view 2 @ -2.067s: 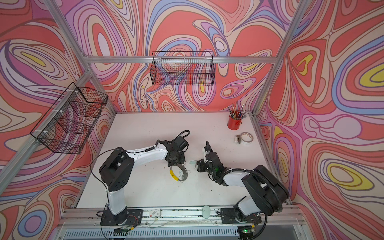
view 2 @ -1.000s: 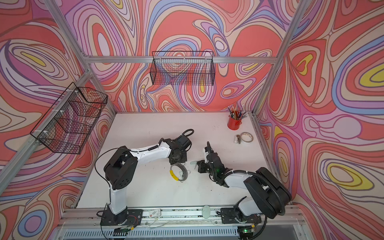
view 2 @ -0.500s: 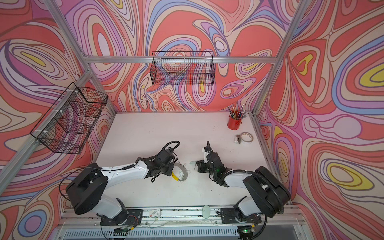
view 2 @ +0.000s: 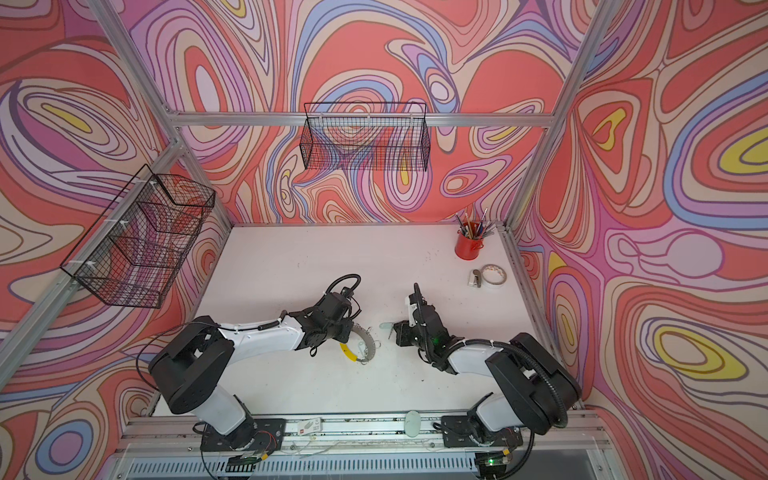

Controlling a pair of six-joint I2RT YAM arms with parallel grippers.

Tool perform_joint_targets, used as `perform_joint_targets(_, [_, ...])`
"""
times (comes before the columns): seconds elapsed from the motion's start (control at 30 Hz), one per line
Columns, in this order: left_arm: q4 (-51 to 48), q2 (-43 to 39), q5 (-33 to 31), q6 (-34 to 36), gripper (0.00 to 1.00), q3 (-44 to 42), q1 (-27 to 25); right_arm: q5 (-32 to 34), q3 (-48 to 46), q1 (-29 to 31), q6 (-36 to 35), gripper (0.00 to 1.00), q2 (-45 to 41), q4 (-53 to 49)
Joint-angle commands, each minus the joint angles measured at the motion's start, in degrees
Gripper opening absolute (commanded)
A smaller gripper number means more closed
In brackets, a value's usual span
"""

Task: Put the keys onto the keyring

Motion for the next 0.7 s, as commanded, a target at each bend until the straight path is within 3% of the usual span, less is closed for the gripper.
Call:
perform_joint_targets(0.0, [-0.33,0.8,-0.9,0.19,0.23,1.9,0.07,2.32,-0.43,-0.14,-0.54,0.18,-1.74,-1.43])
perform_joint_targets(0.3, [-4.18,1.71,-1.34,-2.33,0.1,4.12,0.3,3.98,-1.14,-0.19,-1.93,0.42,-4.76,-2.32])
perform_joint_targets(0.4, [-5.32,2.5,-1.55,-2.97,0.07,5.12,0.42,4.35,-0.71,-0.17,-2.8,0.45,-5.36,-3.28])
perform_joint_targets(0.43, [-5.68,2.61,-1.42,-3.44,0.08,5.37,0.5,4.3,-0.67,-0.17,-2.97,0.46,-5.6,-3.48])
perform_joint_targets(0.53, [-6.17,1.97,-0.12,-5.43,0.31,5.78,0.6,4.16,-0.75,-0.19,-3.01,0.47,-6.1,-3.47])
perform_joint_targets(0.67, [-5.13,-2.5,1.48,-8.04,0.39,3.64,1.71,3.44,-0.93,-0.14,-3.45,0.5,-5.61,-2.57])
